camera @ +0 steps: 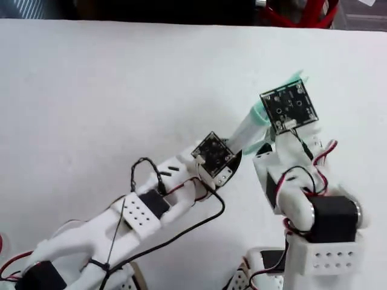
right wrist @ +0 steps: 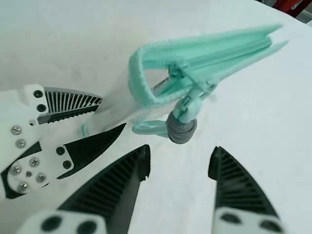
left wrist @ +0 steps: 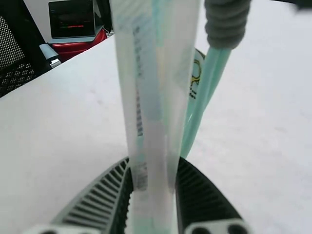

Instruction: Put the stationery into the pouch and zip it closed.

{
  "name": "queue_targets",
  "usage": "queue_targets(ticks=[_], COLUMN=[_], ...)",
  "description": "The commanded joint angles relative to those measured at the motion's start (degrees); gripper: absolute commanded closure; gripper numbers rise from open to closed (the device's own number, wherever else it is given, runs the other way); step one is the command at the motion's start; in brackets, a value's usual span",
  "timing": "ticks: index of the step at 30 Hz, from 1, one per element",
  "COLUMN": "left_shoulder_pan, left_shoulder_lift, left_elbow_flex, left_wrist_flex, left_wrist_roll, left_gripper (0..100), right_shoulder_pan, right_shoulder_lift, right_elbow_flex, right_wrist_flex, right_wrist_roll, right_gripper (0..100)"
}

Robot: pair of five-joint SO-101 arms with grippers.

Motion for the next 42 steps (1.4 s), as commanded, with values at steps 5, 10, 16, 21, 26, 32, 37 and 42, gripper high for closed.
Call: queue_targets(ticks=[5, 10, 16, 21, 26, 32, 37, 42], left_shoulder_pan=[0.5, 0.7, 0.6, 0.5, 0.5, 0.5, 0.5, 0.5], left_shoulder_lift=[0.0, 0.0, 0.1, 0.4, 0.4, 0.4, 0.5, 0.5], left_elbow_flex=[-3.3, -3.2, -3.2, -3.3, -3.4, -3.4, -3.4, -3.4], left_wrist_flex=[-1.1, -0.9, -0.8, -1.1, -1.1, -1.1, -1.1, -1.0], left_wrist_roll=[-0.6, -0.6, -0.6, -0.6, -0.6, -0.6, -0.6, -0.6], left_gripper=[98, 98, 98, 98, 98, 98, 98, 98], right_shoulder_pan=[1.3, 1.8, -0.9, -4.4, -8.8, -17.3, -24.0, -29.0], right_shoulder_lift=[-0.9, -0.9, -0.9, -2.2, -10.5, -18.9, -18.3, -18.3], right_elbow_flex=[10.5, 11.2, 13.8, 15.7, 10.5, 4.9, 5.2, 5.1], right_wrist_flex=[-13.3, -19.3, -22.5, -20.8, -12.2, -2.5, 1.7, 3.3], right_wrist_roll=[0.7, 1.1, 9.8, 13.9, 14.4, 16.0, 15.9, 15.8], right_gripper=[80.0, 80.0, 95.4, 98.1, 97.9, 97.9, 97.9, 97.9])
